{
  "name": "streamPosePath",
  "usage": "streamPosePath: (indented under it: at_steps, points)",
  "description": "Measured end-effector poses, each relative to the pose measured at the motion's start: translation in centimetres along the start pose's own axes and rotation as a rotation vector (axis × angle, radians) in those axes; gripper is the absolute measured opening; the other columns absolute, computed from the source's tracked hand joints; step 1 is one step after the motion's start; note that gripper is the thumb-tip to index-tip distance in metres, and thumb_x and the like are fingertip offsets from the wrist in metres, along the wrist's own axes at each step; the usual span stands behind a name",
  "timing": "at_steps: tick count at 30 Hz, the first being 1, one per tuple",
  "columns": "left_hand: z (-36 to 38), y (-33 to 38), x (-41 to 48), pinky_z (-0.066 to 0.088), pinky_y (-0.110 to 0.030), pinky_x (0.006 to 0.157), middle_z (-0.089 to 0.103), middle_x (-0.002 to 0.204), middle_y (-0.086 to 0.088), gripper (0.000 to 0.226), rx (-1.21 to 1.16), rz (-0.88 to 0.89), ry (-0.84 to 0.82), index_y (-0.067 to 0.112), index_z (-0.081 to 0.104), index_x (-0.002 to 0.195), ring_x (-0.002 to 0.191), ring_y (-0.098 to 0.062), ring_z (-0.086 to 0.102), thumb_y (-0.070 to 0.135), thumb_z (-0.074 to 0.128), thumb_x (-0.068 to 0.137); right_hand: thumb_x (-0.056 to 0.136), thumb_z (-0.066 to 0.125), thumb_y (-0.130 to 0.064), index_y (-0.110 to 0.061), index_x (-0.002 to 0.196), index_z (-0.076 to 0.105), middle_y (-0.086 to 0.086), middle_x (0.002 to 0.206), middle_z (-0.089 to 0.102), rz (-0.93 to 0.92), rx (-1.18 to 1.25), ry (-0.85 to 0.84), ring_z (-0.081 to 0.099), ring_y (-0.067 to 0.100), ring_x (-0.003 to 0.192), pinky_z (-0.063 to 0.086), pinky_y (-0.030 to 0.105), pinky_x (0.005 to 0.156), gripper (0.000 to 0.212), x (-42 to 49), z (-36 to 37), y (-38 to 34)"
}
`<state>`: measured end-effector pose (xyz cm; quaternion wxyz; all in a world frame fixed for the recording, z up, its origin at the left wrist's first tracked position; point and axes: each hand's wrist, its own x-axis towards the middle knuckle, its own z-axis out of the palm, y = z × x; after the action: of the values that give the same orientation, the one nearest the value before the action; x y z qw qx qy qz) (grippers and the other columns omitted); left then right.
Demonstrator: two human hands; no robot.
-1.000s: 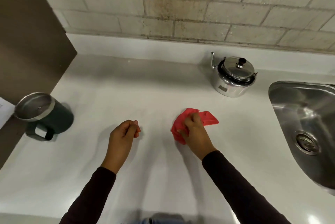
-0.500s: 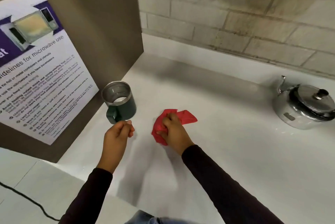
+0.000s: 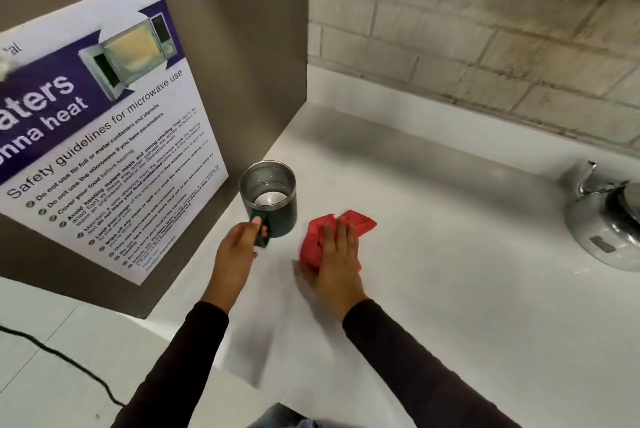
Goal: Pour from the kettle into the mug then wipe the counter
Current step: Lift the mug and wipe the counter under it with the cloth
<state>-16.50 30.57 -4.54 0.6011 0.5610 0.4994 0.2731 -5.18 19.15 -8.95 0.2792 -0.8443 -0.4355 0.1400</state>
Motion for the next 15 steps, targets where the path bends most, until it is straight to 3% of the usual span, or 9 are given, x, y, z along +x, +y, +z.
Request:
streamPosePath:
  at_steps: [2,7,11,15]
  points:
    - [0.2,0.6,0.3,0.050,-0.034,0.082,0.060,0.077,-0.002,0.032,-0.093,-0.069,-0.111,0.014,0.057,0.068,0.081,-0.015,0.058,0.030,0.048,0.093,0.089,0.054,-0.042,-0.004,0.148,0.020,0.020,0.158,0.013,0.021,-0.026,0.011,0.001,0.037,0.147,0.003,0.045,0.121,0.078,0.2,1.0,0.5]
    - [0.3,1.0,1.2,0.051,-0.028,0.076,0.049,0.067,-0.005,0.038,-0.260,-0.142,-0.172,0.013,0.044,0.057,0.069,-0.013,0.051,0.025,0.052,0.092,0.088,0.057,-0.025,-0.002,0.147,0.022,0.023,0.156,0.017,0.077,0.033,0.038,0.004,0.037,0.147,0.003,0.041,0.120,0.073,4.6,0.3,2.0]
    - [-0.2,0.6,1.2,0.051,-0.027,0.073,0.049,0.063,-0.002,0.043,-0.257,-0.133,-0.172,0.017,0.043,0.050,0.067,-0.013,0.050,0.023,0.053,0.091,0.087,0.060,-0.020,-0.004,0.146,0.026,0.023,0.155,0.018,0.099,0.076,0.031,0.009,0.037,0.146,0.011,0.044,0.121,0.071,9.7,-0.6,2.6]
    - [-1.6,0.7,0.9,0.051,-0.025,0.071,0.050,0.052,0.012,0.040,-0.170,-0.026,-0.197,0.020,0.045,0.052,0.058,-0.002,0.052,0.027,0.052,0.091,0.089,0.058,-0.020,-0.011,0.142,0.038,0.018,0.152,0.026,0.002,0.149,-0.055,0.022,0.037,0.141,0.022,0.047,0.117,0.057,12.9,-0.6,1.9]
